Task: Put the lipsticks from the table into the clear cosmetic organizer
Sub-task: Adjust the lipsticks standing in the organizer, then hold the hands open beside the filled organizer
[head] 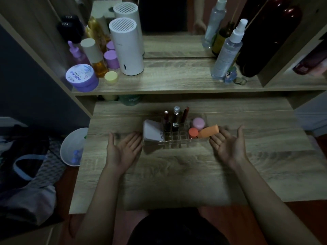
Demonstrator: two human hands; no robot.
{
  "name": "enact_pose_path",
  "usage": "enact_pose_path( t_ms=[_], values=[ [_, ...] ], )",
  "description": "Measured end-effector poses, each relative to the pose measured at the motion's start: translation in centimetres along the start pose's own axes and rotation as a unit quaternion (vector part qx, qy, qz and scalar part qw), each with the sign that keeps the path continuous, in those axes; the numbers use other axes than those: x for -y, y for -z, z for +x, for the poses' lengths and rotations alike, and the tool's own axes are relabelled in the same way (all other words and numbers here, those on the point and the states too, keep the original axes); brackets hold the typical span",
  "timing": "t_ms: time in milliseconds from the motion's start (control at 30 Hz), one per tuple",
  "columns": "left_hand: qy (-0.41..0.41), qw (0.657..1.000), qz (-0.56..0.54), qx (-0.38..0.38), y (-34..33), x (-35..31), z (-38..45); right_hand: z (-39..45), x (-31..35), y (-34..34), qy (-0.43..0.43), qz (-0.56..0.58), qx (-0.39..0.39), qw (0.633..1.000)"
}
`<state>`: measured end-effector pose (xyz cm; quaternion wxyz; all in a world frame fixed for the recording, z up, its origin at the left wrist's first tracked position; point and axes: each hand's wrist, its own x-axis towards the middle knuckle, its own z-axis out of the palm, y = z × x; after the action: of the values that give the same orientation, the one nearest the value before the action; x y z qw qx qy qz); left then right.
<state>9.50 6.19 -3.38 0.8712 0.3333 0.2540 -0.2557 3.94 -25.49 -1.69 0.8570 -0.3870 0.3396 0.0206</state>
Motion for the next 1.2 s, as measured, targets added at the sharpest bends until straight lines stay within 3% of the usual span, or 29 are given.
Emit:
enact_pose_path(
  t_ms=[700,1200],
  values=[
    [-0.023,0.997,0.045,0.054,0.1,2.0,1.2,0.8,-0.5,1.3,-0.017,0.006,0.047,0.999],
    [-0.006,0.996,0.064,0.069,-8.8,12.1,3.5,1.2,6.8,11.3,0.047,0.056,0.000,0.997]
  ],
)
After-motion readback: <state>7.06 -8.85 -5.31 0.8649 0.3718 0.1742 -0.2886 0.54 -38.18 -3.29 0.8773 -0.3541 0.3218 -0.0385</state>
